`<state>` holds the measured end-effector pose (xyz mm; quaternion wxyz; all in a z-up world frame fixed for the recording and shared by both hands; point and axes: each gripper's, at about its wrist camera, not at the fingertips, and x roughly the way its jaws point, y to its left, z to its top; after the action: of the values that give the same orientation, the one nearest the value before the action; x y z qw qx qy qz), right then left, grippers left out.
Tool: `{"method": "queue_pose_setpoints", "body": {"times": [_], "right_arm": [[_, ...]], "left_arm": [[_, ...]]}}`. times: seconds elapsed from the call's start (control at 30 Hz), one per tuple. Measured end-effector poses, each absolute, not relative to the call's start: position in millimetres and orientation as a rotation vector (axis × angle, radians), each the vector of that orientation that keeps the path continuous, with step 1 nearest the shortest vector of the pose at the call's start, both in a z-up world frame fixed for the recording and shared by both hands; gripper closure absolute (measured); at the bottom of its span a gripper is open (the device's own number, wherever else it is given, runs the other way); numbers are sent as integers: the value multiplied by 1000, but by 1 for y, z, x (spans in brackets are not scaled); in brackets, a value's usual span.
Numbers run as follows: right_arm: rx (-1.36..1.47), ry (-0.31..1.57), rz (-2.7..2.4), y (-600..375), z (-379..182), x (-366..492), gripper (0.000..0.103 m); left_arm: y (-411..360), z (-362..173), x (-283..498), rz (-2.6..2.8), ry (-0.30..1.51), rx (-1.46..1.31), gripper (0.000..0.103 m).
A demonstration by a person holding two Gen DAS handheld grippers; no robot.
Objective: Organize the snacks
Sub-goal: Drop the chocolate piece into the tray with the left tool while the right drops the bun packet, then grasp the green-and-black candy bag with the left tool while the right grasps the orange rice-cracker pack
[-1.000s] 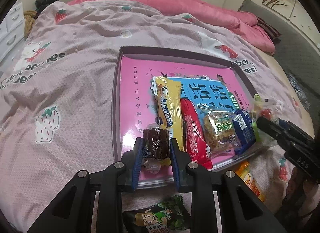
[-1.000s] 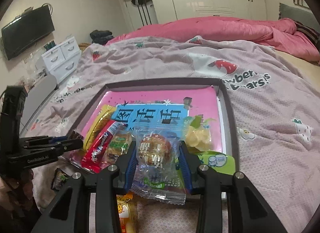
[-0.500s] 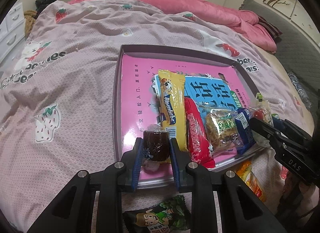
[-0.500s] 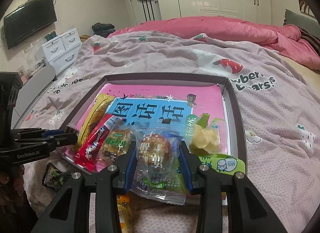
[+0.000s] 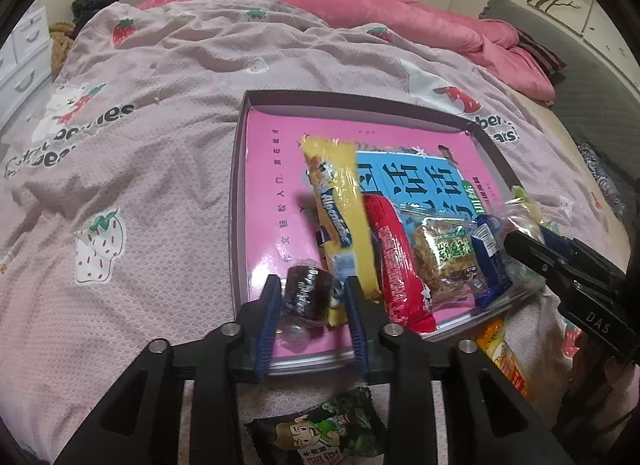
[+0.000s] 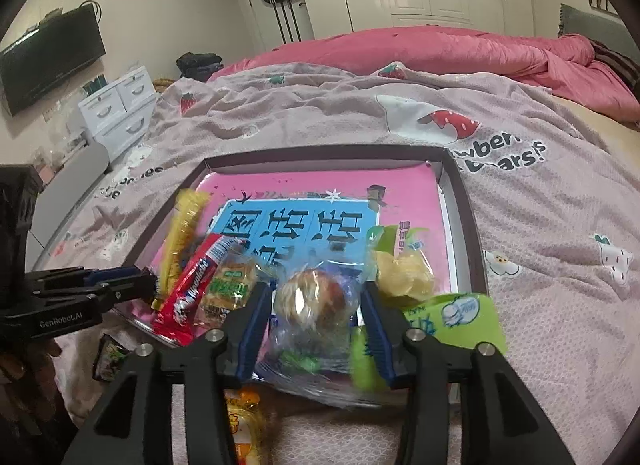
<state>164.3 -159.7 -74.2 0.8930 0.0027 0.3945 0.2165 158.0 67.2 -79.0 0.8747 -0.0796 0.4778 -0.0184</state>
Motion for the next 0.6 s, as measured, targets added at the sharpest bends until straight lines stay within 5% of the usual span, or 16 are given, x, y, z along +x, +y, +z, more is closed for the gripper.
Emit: {"method": "queue_pose_setpoints", "body": {"times": [0.6], "right_arm": [[40, 824, 519, -165, -51, 110, 41]], "left_arm": [[76, -52, 114, -64, 1009, -204, 35]]}}
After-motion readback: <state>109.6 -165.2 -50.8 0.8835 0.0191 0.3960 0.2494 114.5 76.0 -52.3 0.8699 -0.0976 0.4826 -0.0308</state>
